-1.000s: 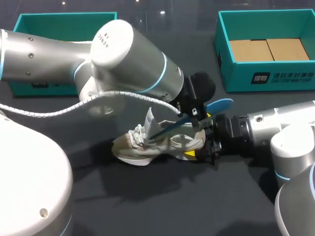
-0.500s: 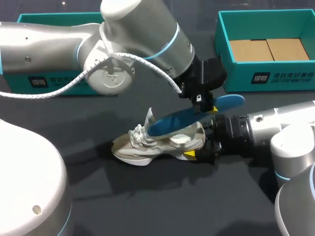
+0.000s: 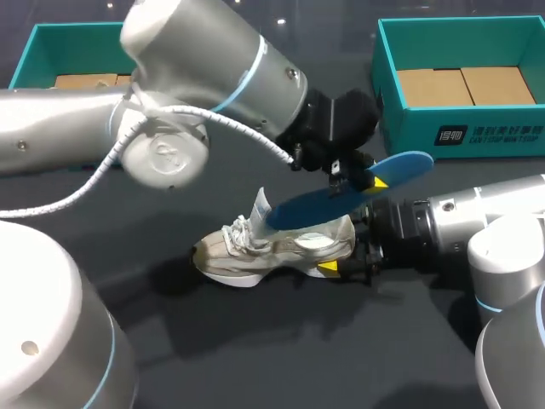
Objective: Take the shoe out of the shoebox, open the shoe tongue, remove and reinsert the insole, then place the shoe into the shoebox
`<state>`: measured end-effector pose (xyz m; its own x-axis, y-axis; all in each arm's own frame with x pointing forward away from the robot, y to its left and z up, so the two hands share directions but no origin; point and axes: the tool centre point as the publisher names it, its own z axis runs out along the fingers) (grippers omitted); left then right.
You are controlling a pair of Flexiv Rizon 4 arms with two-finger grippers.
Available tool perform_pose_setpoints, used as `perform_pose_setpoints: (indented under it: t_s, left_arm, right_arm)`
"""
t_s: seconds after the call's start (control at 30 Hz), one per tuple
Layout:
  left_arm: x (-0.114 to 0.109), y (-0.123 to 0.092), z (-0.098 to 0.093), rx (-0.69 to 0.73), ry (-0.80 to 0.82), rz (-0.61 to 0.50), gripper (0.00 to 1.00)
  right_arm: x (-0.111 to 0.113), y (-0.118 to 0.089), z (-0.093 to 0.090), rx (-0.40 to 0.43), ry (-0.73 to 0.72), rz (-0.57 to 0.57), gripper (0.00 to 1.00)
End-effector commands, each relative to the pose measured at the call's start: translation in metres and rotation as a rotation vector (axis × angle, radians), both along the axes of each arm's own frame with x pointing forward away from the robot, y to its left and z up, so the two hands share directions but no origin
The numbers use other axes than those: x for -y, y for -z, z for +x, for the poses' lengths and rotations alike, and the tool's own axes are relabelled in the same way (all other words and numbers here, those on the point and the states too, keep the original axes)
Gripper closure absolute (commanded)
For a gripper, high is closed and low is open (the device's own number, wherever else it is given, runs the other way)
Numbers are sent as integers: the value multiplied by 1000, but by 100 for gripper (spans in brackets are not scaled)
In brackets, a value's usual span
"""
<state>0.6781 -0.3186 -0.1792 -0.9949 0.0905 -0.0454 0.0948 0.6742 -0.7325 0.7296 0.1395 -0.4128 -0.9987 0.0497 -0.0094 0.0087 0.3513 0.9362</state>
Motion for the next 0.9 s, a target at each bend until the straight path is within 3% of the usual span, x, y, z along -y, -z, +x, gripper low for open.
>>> perform_pose_setpoints:
  t_s: [0.03,0.4,0.47,0.63,0.8,0.9]
  left_arm:
    - [-58,-47,-20,5,-10,-283,100]
    - [-58,-47,-20,5,-10,-283,100]
    - [-59,-48,-20,-34,-1,-343,100]
    - [-61,-85,-24,17,1,-447,100]
    - [-68,-137,-39,49,62,-613,100]
    - [-68,-137,-39,49,62,-613,100]
  right_arm:
    - [-1,-1,-2,0,1,-4,100]
    - [-1,-1,-2,0,1,-4,100]
    - [-1,-1,-2,0,1,-4,100]
    - [-1,-1,-2,0,1,-4,100]
    - [-1,-1,-2,0,1,-4,100]
    - [-1,-1,-2,0,1,-4,100]
